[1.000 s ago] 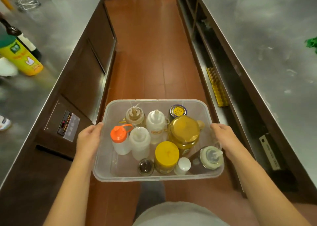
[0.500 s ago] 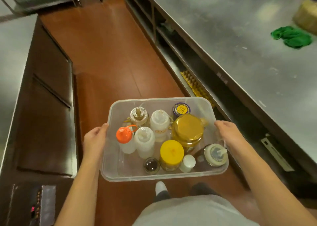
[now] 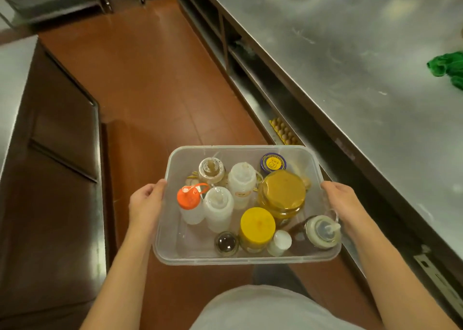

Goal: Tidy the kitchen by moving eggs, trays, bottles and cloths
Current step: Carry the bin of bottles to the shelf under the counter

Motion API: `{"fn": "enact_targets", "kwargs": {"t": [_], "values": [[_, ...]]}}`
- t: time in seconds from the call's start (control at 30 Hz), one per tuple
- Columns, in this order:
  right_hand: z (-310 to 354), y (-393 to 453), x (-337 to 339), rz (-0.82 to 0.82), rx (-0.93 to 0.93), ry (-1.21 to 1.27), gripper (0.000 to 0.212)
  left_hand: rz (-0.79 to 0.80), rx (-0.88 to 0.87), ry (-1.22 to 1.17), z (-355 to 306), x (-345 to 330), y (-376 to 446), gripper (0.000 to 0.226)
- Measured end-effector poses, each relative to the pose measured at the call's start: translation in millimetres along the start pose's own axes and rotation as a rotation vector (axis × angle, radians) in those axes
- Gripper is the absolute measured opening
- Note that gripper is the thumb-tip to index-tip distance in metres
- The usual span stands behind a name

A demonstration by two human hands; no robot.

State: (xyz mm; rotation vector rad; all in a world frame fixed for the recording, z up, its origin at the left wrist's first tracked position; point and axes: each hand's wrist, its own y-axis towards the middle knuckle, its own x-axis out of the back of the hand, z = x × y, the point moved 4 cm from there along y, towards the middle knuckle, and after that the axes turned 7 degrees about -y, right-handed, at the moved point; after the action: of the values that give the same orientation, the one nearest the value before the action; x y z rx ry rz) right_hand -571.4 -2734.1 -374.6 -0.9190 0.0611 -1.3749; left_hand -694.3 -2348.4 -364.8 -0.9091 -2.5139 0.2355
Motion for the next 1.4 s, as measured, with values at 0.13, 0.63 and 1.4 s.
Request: {"fn": "enact_targets", "kwargs": {"t": [0.13,0.63,1.4], "values": [[47,52,-5,0.017,0.030,-0.022,0.022,-0.065,0.011,-0.016,-23,-19,35,0.053],[152,164,4,0.043,0.079,0.002,0.027,-0.061,-0.013,-0.051,-106,-85,142,0.046],[148,143,-13,-0.595,-0.305,0.442,0.043,0.740,-0.192,0.053,-229,-291,327,0.047]]}}
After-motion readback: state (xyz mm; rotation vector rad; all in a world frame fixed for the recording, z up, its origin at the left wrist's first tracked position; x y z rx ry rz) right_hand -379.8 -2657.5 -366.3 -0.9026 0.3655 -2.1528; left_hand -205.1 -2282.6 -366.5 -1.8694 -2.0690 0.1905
